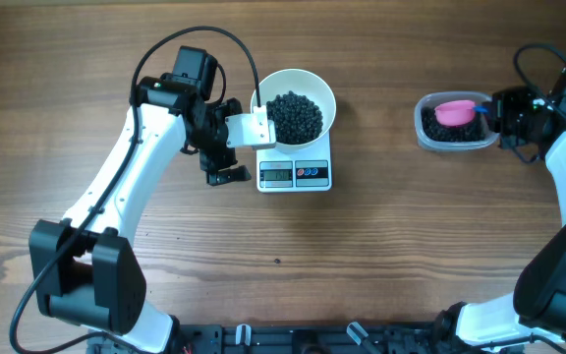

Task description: Scoop item into bowl and weigh 150g on scale

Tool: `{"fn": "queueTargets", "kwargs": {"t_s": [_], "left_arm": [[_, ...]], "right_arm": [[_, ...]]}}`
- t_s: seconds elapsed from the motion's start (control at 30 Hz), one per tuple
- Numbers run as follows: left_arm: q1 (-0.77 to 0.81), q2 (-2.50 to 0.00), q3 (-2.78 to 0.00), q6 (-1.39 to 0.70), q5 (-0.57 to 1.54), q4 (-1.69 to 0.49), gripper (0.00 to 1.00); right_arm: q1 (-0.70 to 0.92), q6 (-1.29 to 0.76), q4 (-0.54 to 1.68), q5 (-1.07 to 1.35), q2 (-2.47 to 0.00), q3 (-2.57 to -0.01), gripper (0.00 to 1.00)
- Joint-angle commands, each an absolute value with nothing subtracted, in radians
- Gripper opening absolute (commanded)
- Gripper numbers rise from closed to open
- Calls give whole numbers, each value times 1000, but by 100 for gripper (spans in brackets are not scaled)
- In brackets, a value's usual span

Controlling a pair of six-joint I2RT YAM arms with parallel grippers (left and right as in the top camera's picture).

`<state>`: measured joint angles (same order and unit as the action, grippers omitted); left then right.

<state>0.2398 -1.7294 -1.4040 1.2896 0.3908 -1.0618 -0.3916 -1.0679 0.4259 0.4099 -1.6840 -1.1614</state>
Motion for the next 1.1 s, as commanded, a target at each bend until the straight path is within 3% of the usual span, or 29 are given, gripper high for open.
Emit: {"fn": "queueTargets", "kwargs": {"t_s": [0.0, 0.27, 0.6, 0.77, 0.93, 1.07], "left_arm": [[233, -1717, -1404, 1305, 403, -1063, 100], [233, -1717, -1404, 1305, 403, -1063, 100], [233, -1717, -1404, 1305, 403, -1063, 100], [233, -1717, -1404, 1305, 403, -1063, 100], [233, -1717, -1404, 1305, 403, -1063, 100], [233, -1717, -1404, 1305, 403, -1063, 100]], "right_arm": [[-379, -1069, 401, 426, -1683, -1164, 4], [-353, -1126, 402, 426, -1683, -1164, 6], [-353, -1126, 405, 426, -1683, -1164, 19], [-353, -1126, 405, 417, -1683, -1164, 44], [-353, -1126, 406, 366, -1683, -1164, 82], [-353, -1126, 421, 256, -1683, -1164, 98]]}}
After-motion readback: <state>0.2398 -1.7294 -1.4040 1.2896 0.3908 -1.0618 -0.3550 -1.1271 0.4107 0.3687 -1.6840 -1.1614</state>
